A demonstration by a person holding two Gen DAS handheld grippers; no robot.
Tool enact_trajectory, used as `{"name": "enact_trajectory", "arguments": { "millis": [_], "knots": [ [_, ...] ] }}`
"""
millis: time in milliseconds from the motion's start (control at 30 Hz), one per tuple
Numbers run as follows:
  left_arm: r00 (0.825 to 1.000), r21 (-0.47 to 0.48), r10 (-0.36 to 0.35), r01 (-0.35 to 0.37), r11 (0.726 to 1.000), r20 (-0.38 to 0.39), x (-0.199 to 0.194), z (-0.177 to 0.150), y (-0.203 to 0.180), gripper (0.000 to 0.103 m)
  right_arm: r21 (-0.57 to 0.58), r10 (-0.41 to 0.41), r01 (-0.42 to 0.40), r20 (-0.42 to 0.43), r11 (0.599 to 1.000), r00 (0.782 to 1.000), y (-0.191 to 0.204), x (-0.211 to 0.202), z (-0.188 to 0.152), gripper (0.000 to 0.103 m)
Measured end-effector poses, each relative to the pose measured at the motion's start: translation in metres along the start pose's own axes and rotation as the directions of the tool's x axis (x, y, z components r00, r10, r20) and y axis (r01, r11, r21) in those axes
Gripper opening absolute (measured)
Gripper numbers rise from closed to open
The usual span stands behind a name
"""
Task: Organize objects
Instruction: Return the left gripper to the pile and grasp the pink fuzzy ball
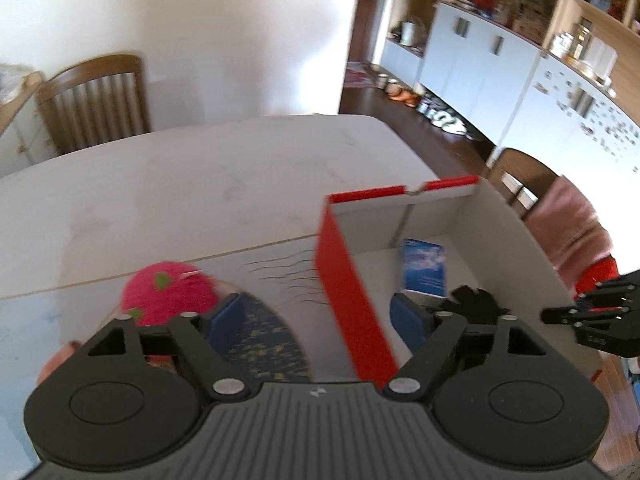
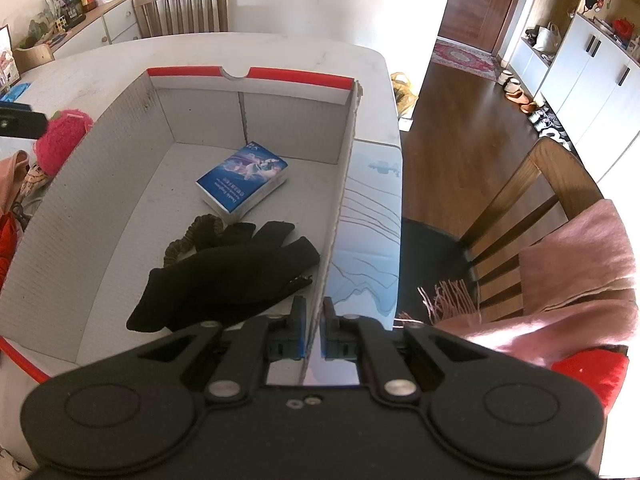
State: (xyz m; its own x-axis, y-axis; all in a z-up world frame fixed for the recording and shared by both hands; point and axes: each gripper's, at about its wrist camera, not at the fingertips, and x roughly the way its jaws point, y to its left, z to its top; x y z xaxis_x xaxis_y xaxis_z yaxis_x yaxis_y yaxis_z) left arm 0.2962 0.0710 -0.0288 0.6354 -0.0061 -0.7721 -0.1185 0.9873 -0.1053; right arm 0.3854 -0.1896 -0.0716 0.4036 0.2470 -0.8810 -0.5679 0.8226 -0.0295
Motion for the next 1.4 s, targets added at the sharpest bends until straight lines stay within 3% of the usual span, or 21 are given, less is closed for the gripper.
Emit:
{"name": "enact_trajectory", "arguments": {
  "millis": [167, 233, 300, 500, 1167, 1400],
  "knots": [
    [0.999, -0.064, 0.036, -0.036, 0.997, -0.003, 0.003, -0.005, 0.029, 0.088, -0.002, -0.005, 0.005, -0.002, 1.000, 1.000, 0.001, 0.001, 0.001, 0.005],
    [0.999, -0.081, 0.051, -0.051, 0.995, 0.004, 0.006, -0.006, 0.040, 0.098, -0.002, -0.007, 0.007, -0.003, 1.000, 1.000, 0.002, 0.001, 0.001, 0.005],
    [0.997, -0.095, 0.076, -0.075, 0.993, 0.007, 0.010, -0.007, 0.049, 0.103, -0.004, -0.009, 0.009, -0.003, 1.000, 1.000, 0.003, 0.001, 0.001, 0.005],
    [0.993, -0.113, 0.121, -0.121, 0.986, -0.012, 0.034, -0.009, 0.073, 0.103, -0.003, -0.013, 0.013, -0.007, 1.000, 1.000, 0.003, 0.002, 0.002, 0.005],
    [0.968, 0.012, 0.213, -0.213, 0.977, -0.135, 0.106, -0.014, 0.093, 0.103, 0.008, -0.028, 0.029, -0.032, 1.000, 0.999, 0.006, 0.007, 0.003, 0.005],
    [0.960, -0.024, 0.237, -0.243, 0.970, -0.148, 0.120, -0.014, 0.101, 0.103, 0.012, -0.034, 0.034, -0.042, 0.999, 0.999, 0.007, 0.011, 0.003, 0.005]
  ]
}}
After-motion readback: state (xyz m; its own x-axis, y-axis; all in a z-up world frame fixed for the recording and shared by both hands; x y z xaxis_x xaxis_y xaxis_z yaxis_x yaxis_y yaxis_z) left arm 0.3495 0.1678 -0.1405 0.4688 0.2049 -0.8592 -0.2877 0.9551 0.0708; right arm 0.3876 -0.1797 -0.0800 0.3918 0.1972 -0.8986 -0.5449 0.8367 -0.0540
